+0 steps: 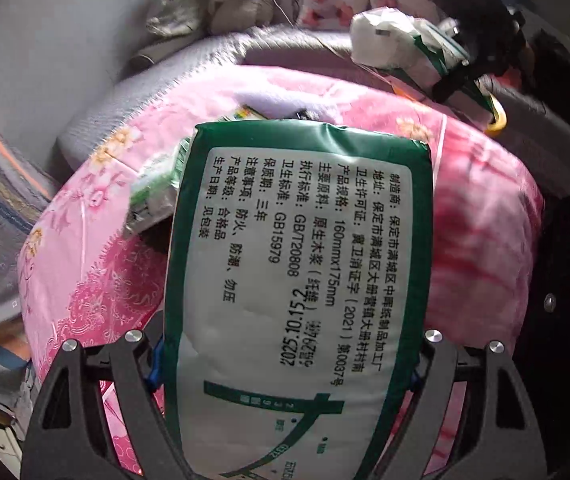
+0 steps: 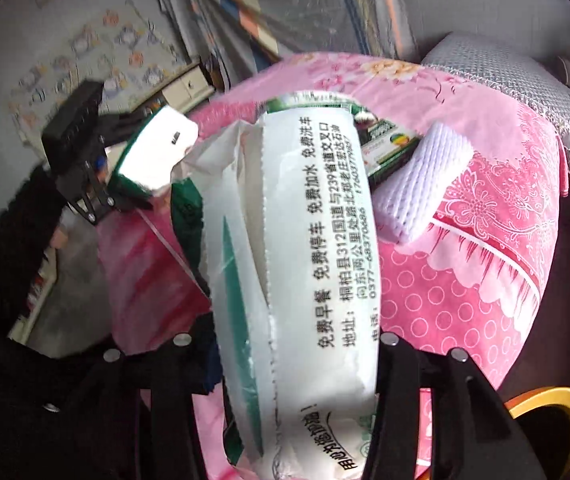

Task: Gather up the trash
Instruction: 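Carry both held packs over the yellow-rimmed bin while opening both tools to drop them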

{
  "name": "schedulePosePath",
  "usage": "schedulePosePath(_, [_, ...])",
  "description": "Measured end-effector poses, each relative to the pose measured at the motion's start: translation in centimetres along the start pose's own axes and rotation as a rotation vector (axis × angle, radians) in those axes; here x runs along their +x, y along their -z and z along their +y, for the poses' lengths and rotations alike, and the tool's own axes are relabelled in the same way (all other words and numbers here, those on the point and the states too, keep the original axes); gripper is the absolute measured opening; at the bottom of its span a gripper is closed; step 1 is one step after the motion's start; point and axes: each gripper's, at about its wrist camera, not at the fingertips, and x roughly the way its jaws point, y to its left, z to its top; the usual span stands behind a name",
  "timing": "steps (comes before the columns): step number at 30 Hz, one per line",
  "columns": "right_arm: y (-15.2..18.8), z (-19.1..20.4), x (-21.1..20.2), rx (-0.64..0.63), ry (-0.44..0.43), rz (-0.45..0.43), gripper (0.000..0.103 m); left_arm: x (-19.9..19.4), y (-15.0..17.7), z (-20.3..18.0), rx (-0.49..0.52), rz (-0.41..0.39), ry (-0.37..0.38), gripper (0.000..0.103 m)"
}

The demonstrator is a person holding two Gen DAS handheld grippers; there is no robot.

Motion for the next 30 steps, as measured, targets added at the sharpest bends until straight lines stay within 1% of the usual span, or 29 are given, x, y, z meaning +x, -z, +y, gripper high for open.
schedulePosePath(1, [0.0,0.0,-1.2,0.030,-0.041,-0.046,0.045,-1.0,-0.6,0.2,-0.040,-0.054,-0.018,0.078])
schedulePosePath(3, [0.4,-0.2,-3.1,0.106,-0.110,-0.134,0.045,-3.2,-0.9,0.0,-0.128,-0.162,-0.111,0.079])
schedulePosePath(5, [0.5,0.0,-4.0,0.177,-0.144,-0.202,0.045,-4.8,-1.6,-1.0,-0.211,-0.249,-0.208,0.079])
schedulePosePath(6, [0.8,-0.2,-4.3,0.227,-0.154,-0.228,0.045,-5.4,-1.9,-1.5,-0.247,-0.279,-0.253,0.079])
schedulePosePath(8, [1.3,-0.4,-4.4,0.291,-0.136,-0.248,0.045,-5.9,-2.7,-2.8,-0.324,-0.343,-0.326,0.079])
schedulePosePath(9, [1.7,-0.2,-4.3,0.295,-0.120,-0.254,0.045,-5.9,-3.0,-3.3,-0.364,-0.362,-0.343,0.079])
schedulePosePath(11, [2.8,0.4,-4.3,0.313,-0.098,-0.267,0.045,-5.6,-3.6,-4.4,-0.444,-0.404,-0.339,0.079])
schedulePosePath(13, [4.3,-0.1,-3.9,0.357,-0.076,-0.299,0.045,-5.0,-4.1,-5.3,-0.497,-0.427,-0.369,0.079])
schedulePosePath(15, [5.4,-0.3,-4.7,0.372,-0.027,-0.355,0.045,-4.5,-5.0,-7.1,-0.511,-0.450,-0.426,0.079])
schedulePosePath(18, [6.8,-0.7,-5.7,0.374,0.004,-0.435,0.045,-3.8,-6.8,-9.1,-0.544,-0.484,-0.425,0.079])
schedulePosePath(21, [7.6,-1.5,-7.0,0.380,0.070,-0.497,0.045,-2.3,-9.5,-11.0,-0.524,-0.497,-0.397,0.079])
schedulePosePath(24, [9.0,-2.6,-9.1,0.401,0.128,-0.561,0.045,-0.9,-11.9,-12.8,-0.499,-0.500,-0.336,0.079])
schedulePosePath(26, [10.4,-3.5,-11.0,0.427,0.187,-0.612,0.045,0.4,-13.4,-13.8,-0.469,-0.496,-0.303,0.079])
schedulePosePath(30, [13.1,-5.4,-14.4,0.495,0.298,-0.688,0.045,2.4,-16.1,-16.2,-0.418,-0.513,-0.231,0.079])
